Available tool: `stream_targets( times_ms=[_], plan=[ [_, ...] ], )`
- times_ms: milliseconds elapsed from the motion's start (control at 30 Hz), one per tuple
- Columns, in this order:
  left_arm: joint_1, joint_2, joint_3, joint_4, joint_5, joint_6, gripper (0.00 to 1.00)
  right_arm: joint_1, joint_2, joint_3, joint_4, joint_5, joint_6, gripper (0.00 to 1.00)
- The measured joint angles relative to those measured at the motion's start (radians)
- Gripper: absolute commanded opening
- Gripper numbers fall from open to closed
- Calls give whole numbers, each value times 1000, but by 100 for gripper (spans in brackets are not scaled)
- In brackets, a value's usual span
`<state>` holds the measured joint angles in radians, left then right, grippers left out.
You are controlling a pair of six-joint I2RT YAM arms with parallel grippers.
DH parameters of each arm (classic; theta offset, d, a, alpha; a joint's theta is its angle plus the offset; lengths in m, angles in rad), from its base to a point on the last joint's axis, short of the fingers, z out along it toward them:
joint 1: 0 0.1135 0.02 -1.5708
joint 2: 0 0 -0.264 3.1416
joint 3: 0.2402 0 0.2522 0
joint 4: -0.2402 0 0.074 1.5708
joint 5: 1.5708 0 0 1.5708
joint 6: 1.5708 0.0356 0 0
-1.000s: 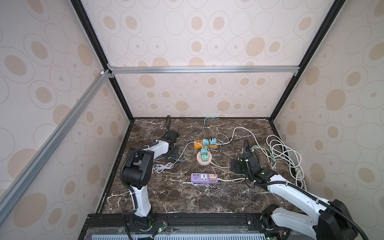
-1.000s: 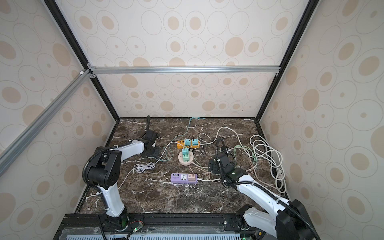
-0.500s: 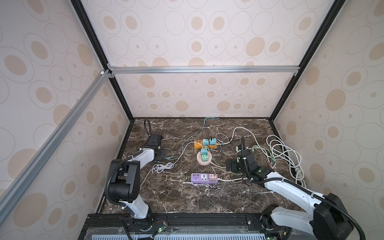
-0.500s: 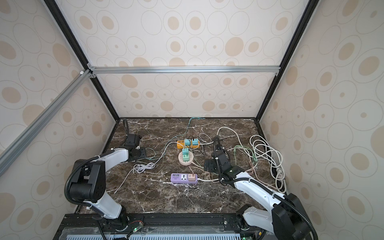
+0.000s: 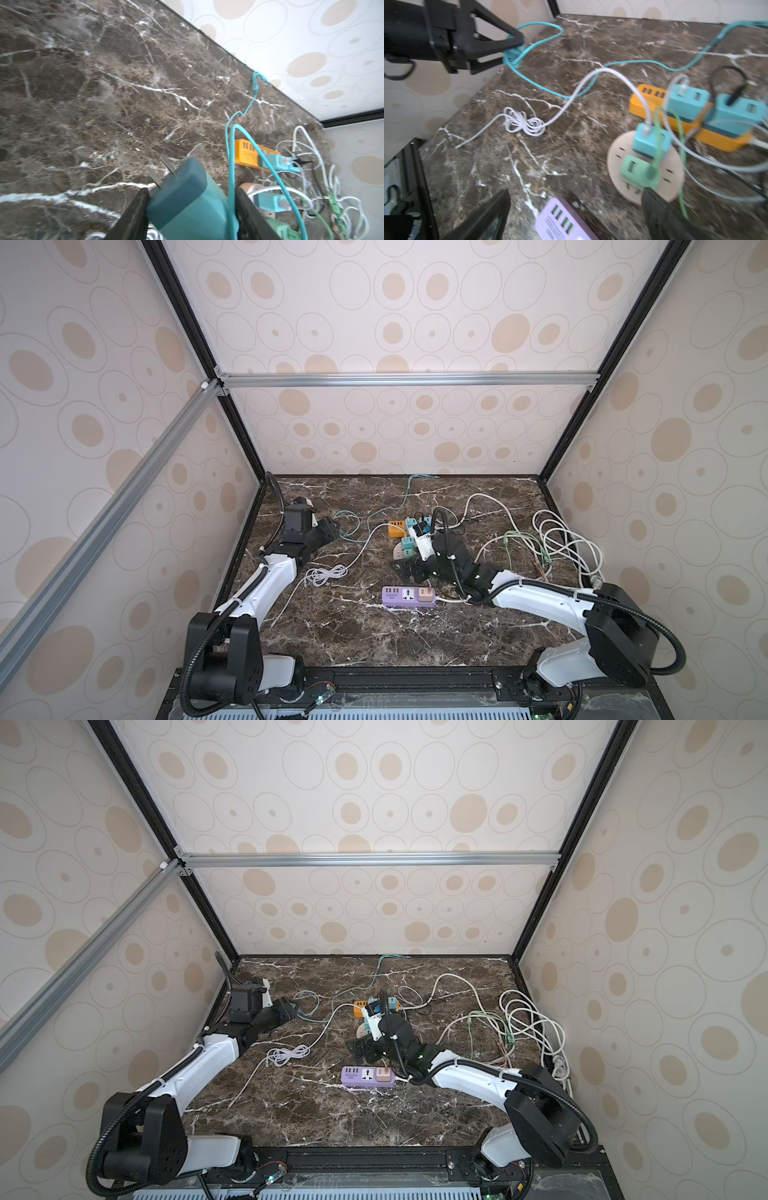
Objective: Insert the plug
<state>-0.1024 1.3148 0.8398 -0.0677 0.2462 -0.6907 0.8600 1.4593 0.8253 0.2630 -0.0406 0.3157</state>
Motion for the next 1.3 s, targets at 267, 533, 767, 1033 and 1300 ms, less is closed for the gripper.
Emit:
stream_targets(
  times_ms=[267, 533, 767, 1033, 1300],
  plan=[
    [0, -64, -28, 95, 91, -145, 32, 156, 266, 86, 364, 26, 13, 72],
    [0, -127, -32, 124, 111, -203, 32, 187, 586, 306, 646, 193, 52, 66],
    [0, -132, -32, 125, 109, -204, 33, 183, 691, 460, 756, 304, 62, 66],
    [0, -146, -34, 117, 106, -204, 34, 169, 737, 521, 834, 313, 53, 58],
    [0, -148, -38, 113, 108, -205, 35, 154, 744, 521, 919, 277, 36, 48]
  ],
)
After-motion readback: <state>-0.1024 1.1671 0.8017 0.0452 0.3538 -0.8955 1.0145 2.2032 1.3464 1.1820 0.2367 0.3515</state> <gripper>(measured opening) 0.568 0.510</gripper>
